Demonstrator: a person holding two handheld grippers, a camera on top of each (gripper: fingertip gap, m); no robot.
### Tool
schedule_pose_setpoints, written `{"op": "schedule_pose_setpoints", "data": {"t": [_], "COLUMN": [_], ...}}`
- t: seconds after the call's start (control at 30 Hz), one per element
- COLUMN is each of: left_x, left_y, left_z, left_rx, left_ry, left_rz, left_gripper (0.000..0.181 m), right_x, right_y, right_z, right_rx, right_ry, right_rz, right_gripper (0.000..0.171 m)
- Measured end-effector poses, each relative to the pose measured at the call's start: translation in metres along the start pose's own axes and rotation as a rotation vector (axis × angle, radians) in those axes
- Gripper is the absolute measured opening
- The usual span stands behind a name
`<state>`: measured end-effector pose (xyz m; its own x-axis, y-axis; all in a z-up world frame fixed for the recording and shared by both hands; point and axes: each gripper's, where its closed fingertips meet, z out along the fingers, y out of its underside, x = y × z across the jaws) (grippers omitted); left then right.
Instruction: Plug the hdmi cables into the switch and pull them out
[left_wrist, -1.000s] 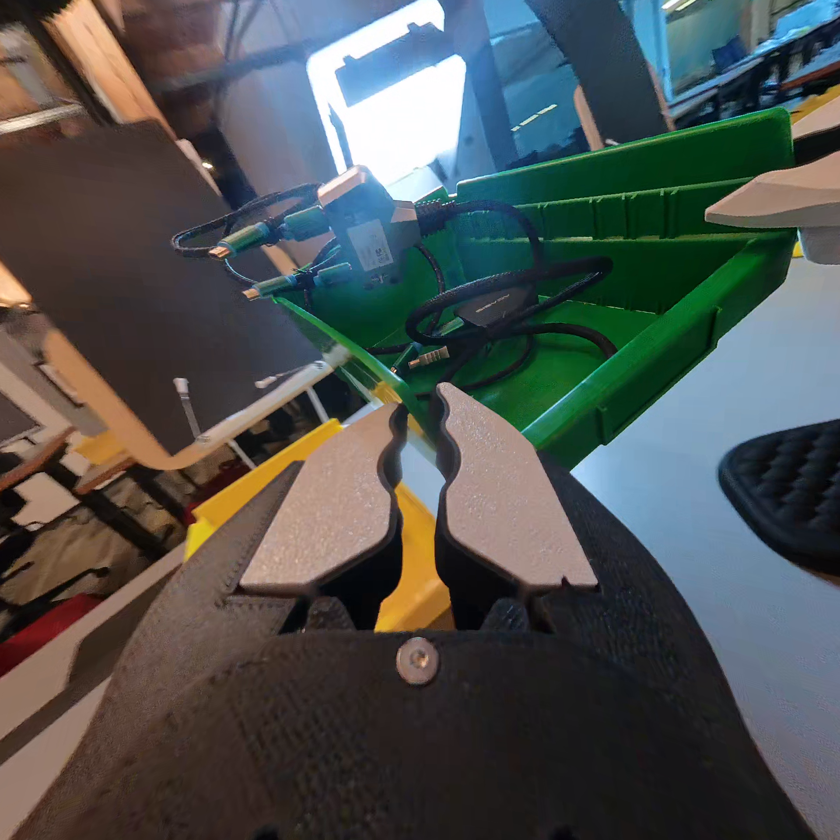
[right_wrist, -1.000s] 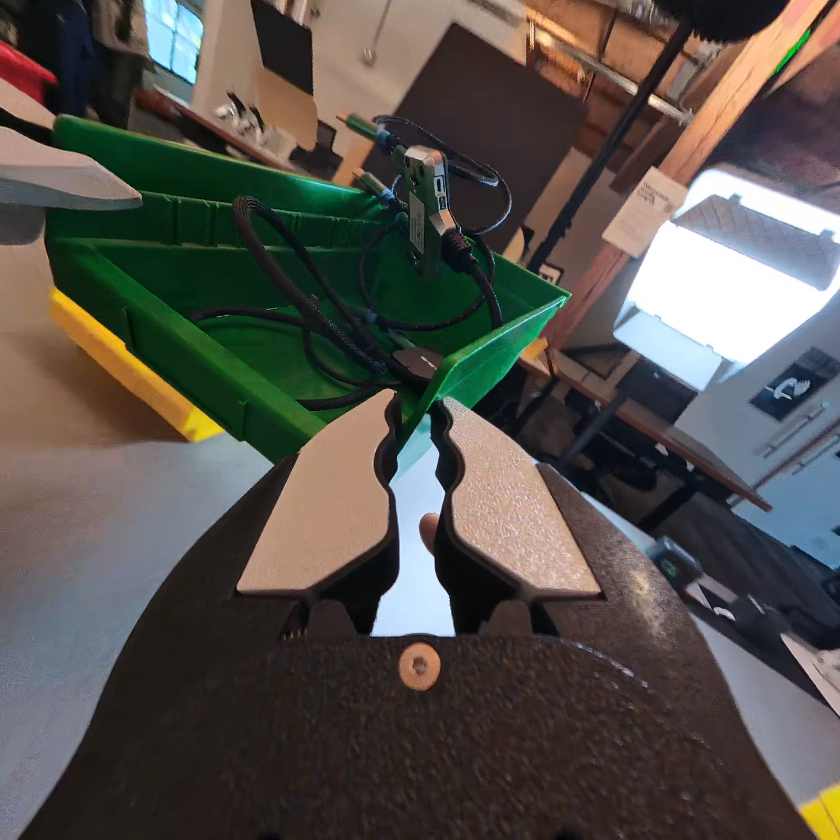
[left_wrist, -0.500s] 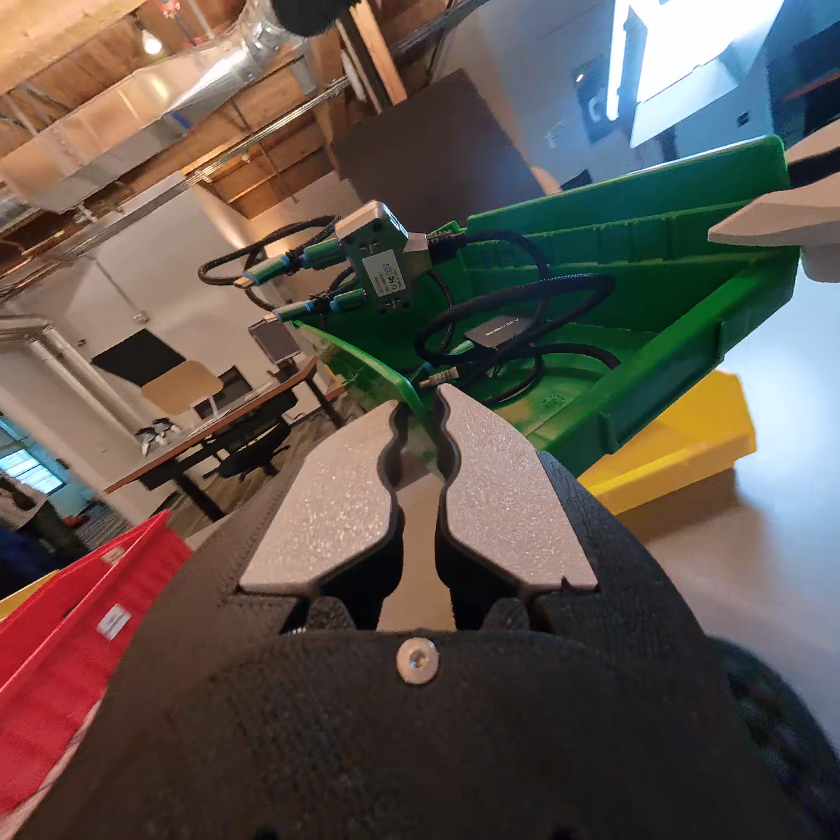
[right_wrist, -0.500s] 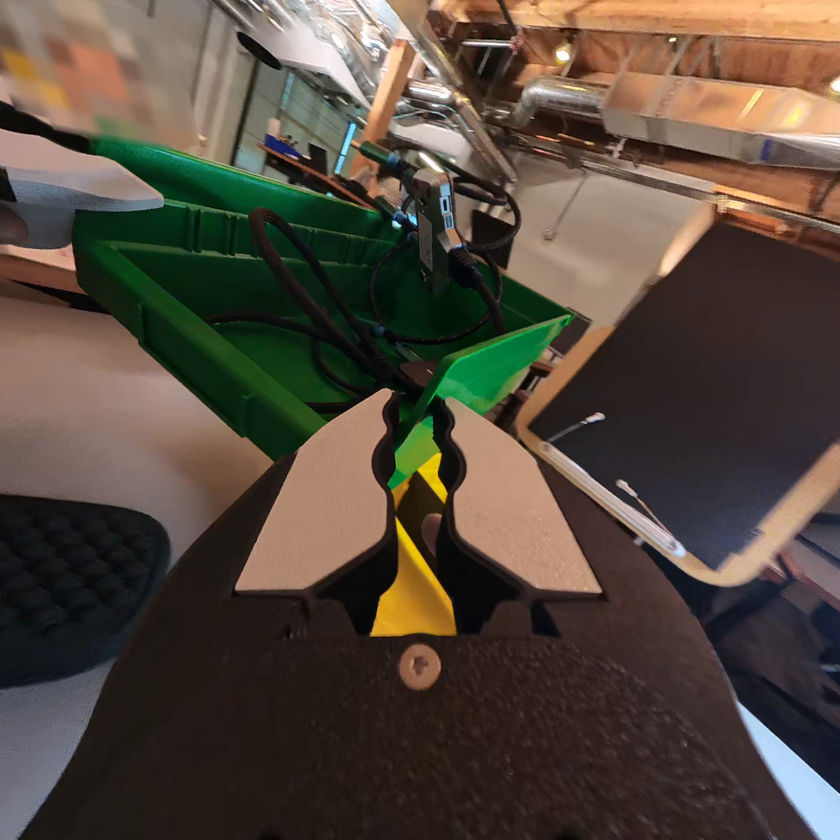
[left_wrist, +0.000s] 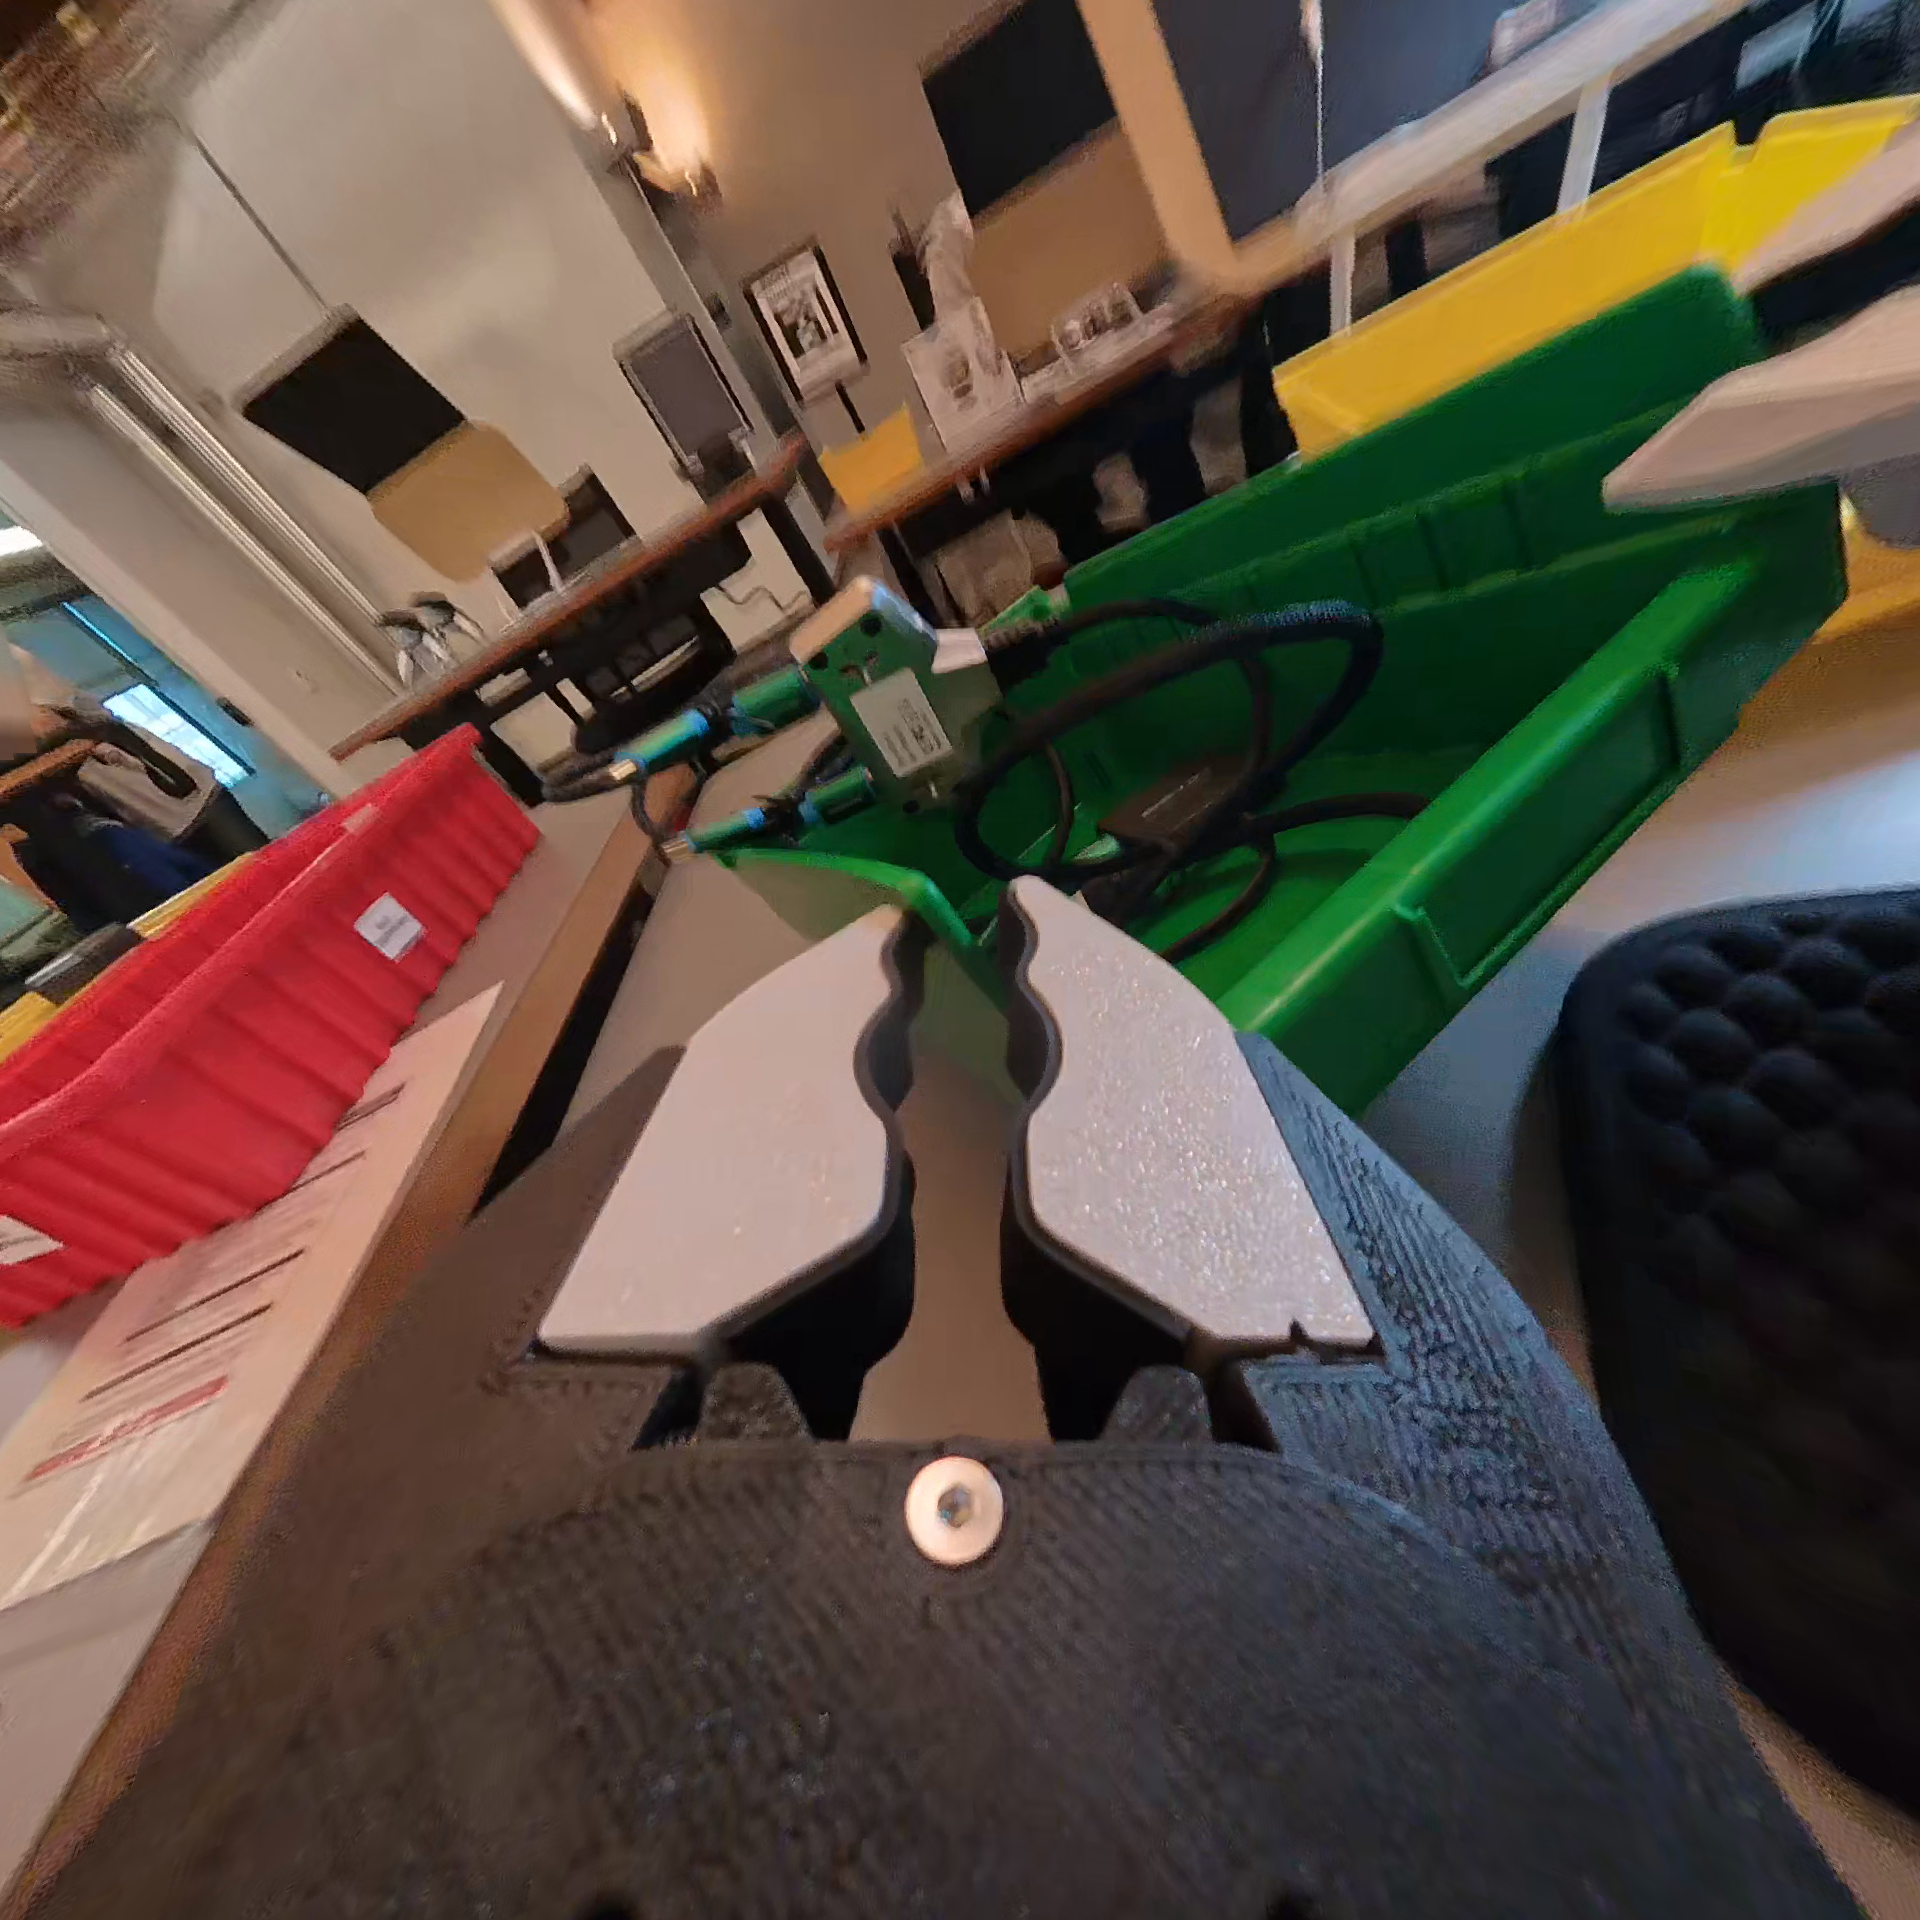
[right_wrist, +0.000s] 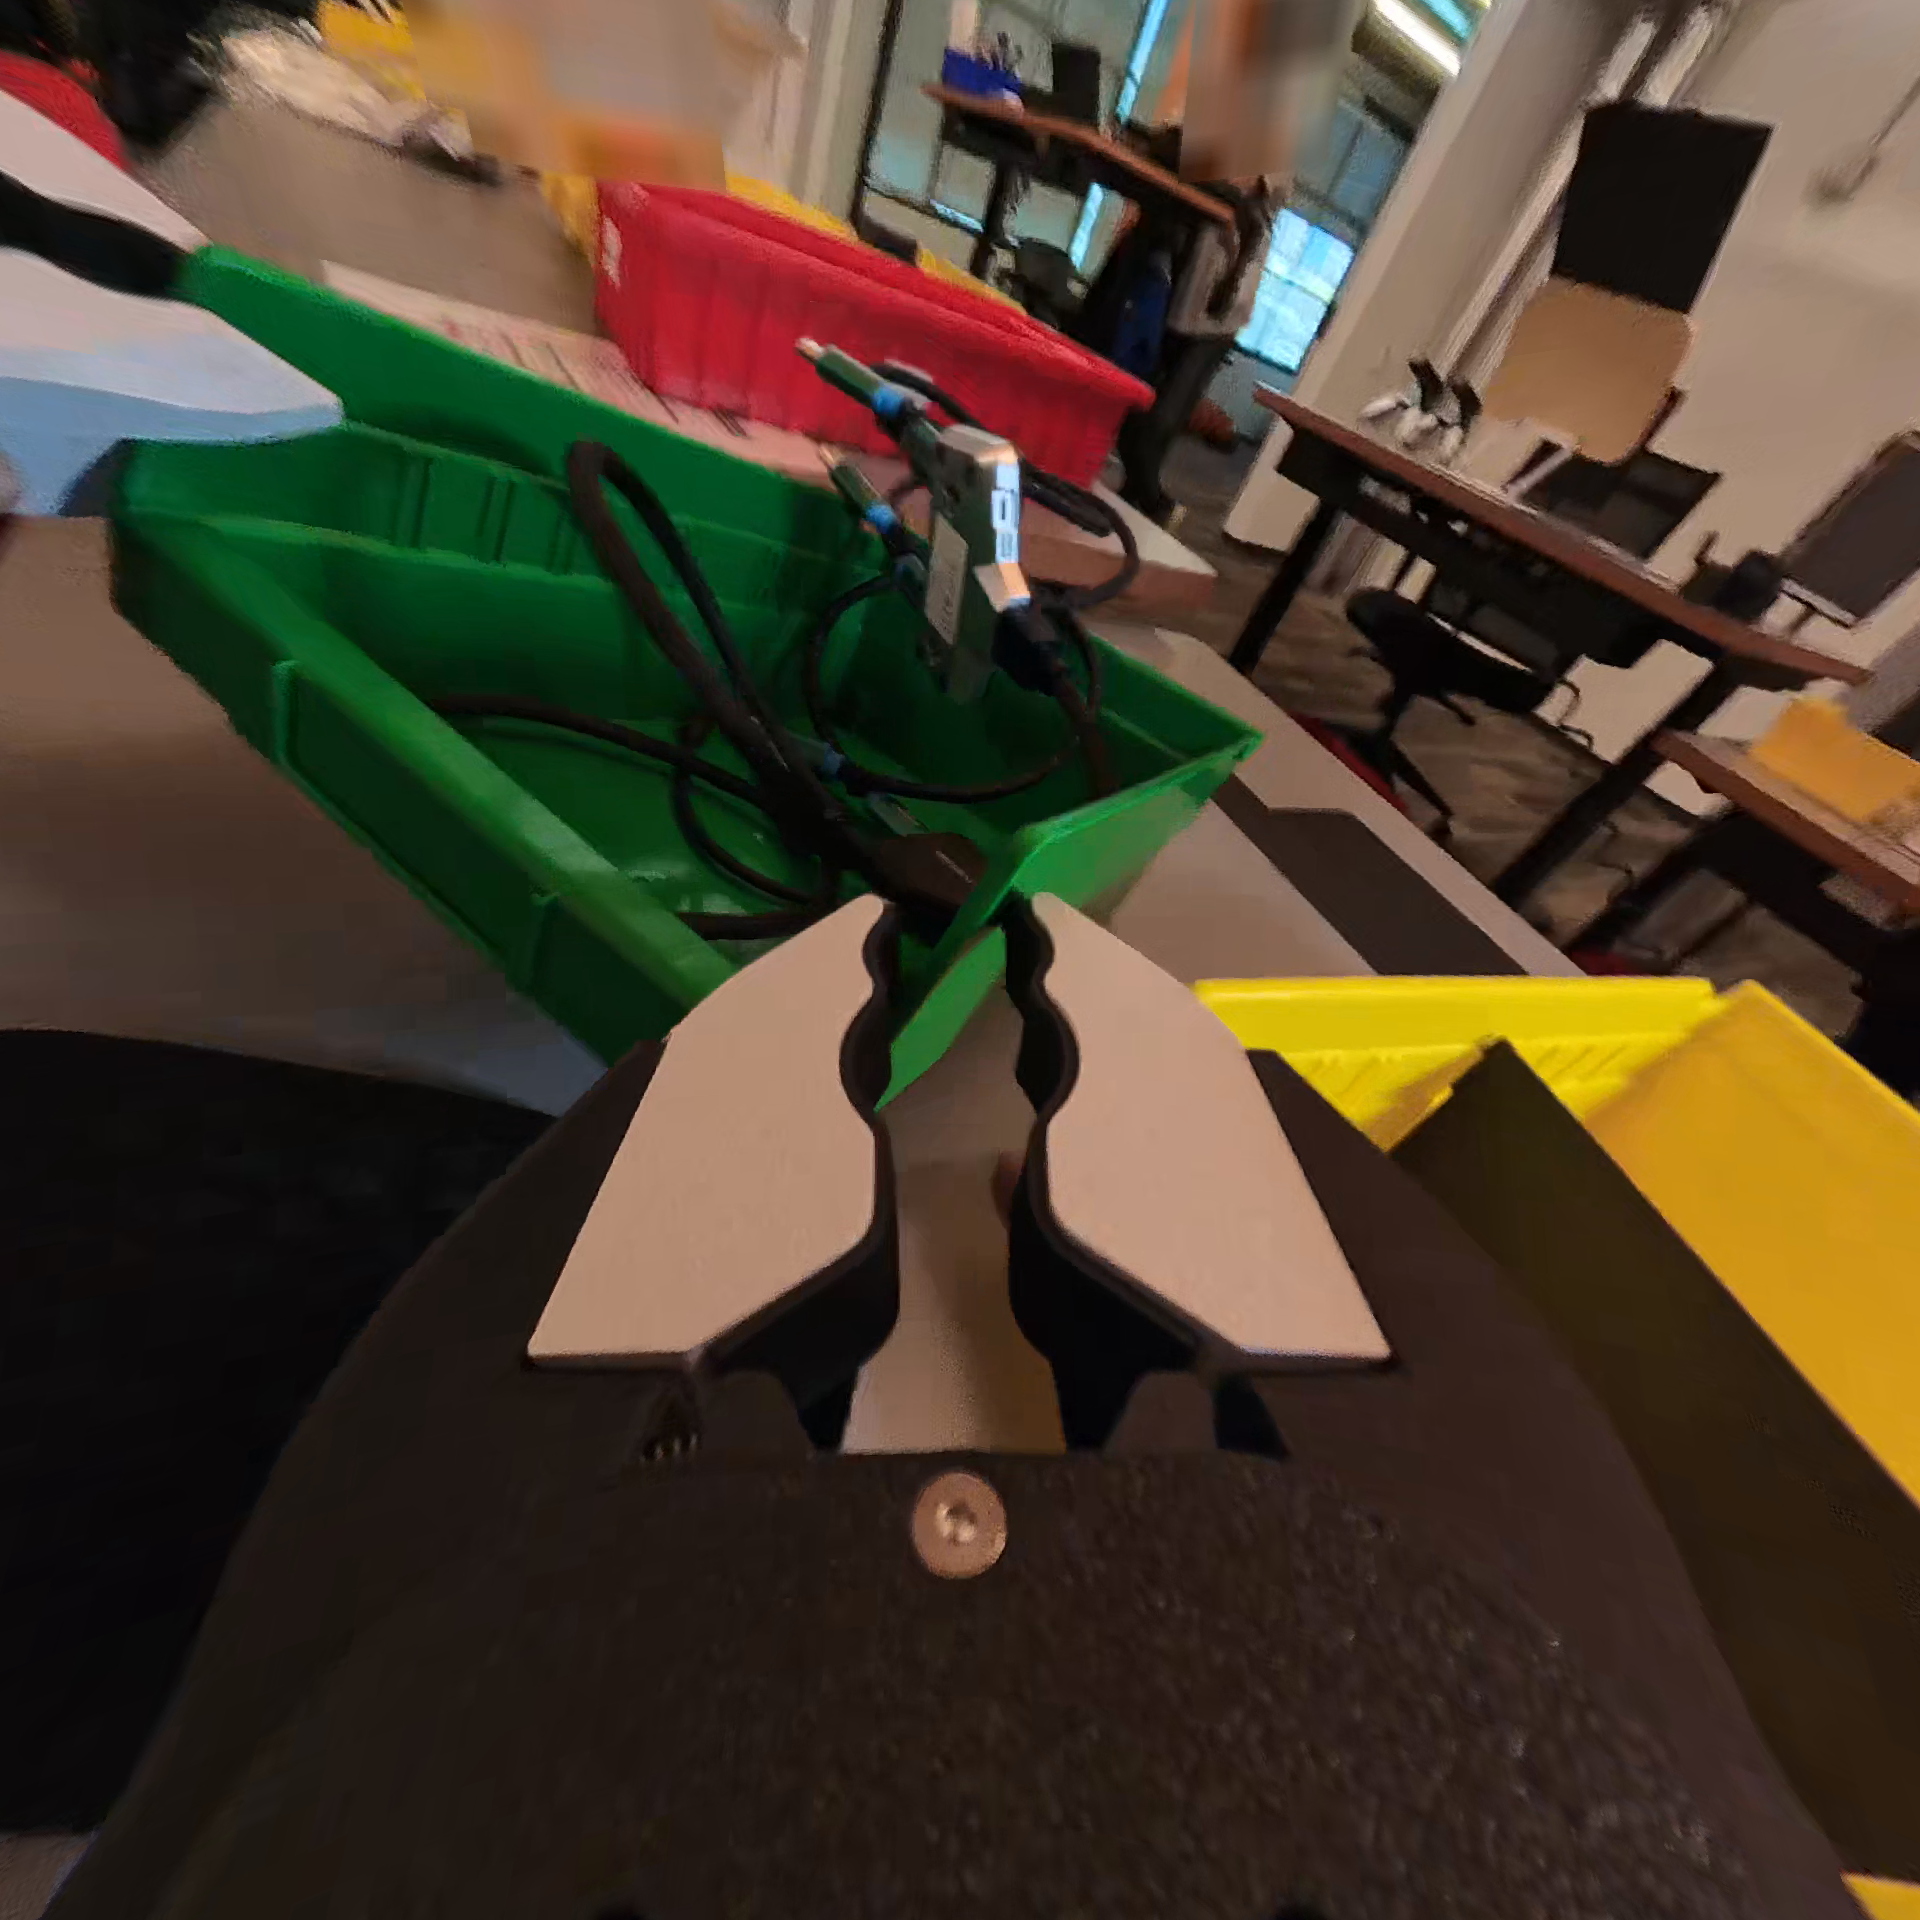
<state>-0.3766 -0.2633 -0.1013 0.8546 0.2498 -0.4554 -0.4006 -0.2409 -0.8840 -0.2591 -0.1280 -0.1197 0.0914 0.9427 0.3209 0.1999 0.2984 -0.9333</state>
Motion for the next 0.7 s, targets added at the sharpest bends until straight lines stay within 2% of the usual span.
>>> {"op": "schedule_pose_setpoints", "data": {"t": [0.1, 0.2, 0.27, 0.3, 0.33, 0.43, 0.5, 0.6, 0.7], "left_x": [0.010, 0.023, 0.034, 0.035, 0.034, 0.022, 0.029, 0.062, 0.100], "left_y": [0.011, 0.026, 0.040, 0.043, 0.038, 0.017, 0.005, -0.006, 0.000], "left_z": [0.021, 0.046, 0.058, 0.061, 0.060, 0.050, 0.046, 0.048, 0.057], "left_rx": [0.000, -0.073, -0.152, -0.177, -0.150, -0.097, -0.096, -0.109, -0.186], "left_ry": [0.010, 0.042, 0.118, 0.134, 0.136, 0.112, 0.181, 0.340, 0.469], "left_rz": [-0.034, 0.027, 0.003, -0.033, -0.049, -0.033, -0.047, -0.021, 0.082], "left_gripper": [0.017, 0.019, 0.032, 0.048, 0.047, 0.051, 0.058, 0.061, 0.060], "right_x": [0.009, 0.009, 0.016, 0.019, 0.024, 0.035, 0.043, 0.052, 0.055], "right_y": [0.021, 0.036, 0.037, 0.034, 0.030, 0.018, 0.017, 0.028, 0.048], "right_z": [0.001, -0.008, -0.022, -0.030, -0.039, -0.063, -0.073, -0.077, -0.072], "right_rx": [-0.071, -0.166, -0.169, -0.153, -0.128, -0.059, -0.059, -0.128, -0.282], "right_ry": [0.042, -0.025, -0.035, -0.042, -0.046, -0.071, -0.074, -0.081, -0.129], "right_rz": [-0.052, -0.024, -0.005, 0.021, 0.057, 0.139, 0.152, 0.122, 0.075], "right_gripper": [0.023, 0.053, 0.060, 0.063, 0.066, 0.068, 0.068, 0.067, 0.066]}}
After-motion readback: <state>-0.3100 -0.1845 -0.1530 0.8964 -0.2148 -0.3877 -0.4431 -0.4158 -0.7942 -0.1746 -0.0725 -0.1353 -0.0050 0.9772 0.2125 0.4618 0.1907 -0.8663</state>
